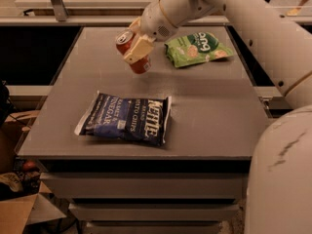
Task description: Knock coke can over
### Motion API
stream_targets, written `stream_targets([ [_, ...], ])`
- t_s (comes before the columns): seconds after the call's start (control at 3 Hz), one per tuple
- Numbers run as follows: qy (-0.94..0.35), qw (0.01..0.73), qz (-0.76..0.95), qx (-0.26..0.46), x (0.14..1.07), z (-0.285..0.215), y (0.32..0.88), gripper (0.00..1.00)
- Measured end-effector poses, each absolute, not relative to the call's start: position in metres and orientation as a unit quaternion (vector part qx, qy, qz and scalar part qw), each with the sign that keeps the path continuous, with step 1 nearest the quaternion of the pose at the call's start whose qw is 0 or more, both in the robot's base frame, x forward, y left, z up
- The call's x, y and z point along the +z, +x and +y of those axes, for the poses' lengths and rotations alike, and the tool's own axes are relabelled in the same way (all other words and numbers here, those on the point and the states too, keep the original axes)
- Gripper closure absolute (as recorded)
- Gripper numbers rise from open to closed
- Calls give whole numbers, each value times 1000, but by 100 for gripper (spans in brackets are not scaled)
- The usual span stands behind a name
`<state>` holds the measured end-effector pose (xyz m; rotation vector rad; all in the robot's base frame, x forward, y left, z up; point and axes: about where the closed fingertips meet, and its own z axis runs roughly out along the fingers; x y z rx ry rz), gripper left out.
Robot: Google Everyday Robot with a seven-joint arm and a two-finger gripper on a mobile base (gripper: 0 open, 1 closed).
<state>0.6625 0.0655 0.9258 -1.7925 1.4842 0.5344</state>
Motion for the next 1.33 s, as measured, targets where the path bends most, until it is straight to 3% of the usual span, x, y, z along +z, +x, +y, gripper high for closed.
stream_targets([
  [0.67,-772,265,573,76,922,62,660,100],
  [1.33,-829,148,539,-12,900,66,659,100],
])
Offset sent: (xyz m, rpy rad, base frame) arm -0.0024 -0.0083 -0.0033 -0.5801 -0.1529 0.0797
